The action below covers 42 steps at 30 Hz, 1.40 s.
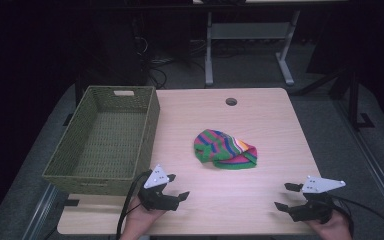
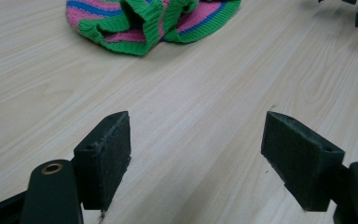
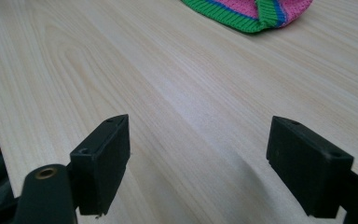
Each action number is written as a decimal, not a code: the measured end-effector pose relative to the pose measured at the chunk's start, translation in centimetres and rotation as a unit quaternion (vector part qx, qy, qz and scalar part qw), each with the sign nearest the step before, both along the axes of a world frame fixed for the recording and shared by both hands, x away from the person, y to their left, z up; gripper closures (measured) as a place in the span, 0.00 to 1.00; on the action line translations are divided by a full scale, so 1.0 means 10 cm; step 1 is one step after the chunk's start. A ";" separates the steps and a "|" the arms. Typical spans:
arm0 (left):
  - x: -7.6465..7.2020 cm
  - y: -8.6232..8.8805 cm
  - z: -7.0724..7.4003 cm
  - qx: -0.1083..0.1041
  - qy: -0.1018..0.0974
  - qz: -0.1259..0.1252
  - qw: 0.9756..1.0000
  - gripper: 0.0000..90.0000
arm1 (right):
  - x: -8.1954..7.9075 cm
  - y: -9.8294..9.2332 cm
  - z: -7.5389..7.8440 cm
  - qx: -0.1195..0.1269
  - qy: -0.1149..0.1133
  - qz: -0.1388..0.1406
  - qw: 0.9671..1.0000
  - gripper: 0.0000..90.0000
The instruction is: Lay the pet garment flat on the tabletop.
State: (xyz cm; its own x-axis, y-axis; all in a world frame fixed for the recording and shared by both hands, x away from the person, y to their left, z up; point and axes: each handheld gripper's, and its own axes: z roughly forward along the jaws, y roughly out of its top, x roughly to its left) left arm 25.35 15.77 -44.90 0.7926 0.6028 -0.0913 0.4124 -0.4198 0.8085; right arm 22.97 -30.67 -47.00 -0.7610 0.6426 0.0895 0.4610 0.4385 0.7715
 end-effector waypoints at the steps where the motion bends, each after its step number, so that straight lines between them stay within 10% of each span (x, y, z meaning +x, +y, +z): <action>1: 0.00 -0.01 0.00 0.001 0.002 -0.001 1.000 0.26 | 0.00 -0.01 0.00 0.002 0.001 0.000 1.000 0.23; 19: -0.06 0.00 0.02 0.016 -0.016 -0.004 1.000 0.26 | -0.02 0.10 0.10 -0.002 -0.007 0.010 1.000 0.22; 42: -0.02 -0.04 -0.02 0.014 -0.006 -0.007 1.000 0.26 | 0.40 0.22 0.29 0.001 0.003 0.042 0.999 0.22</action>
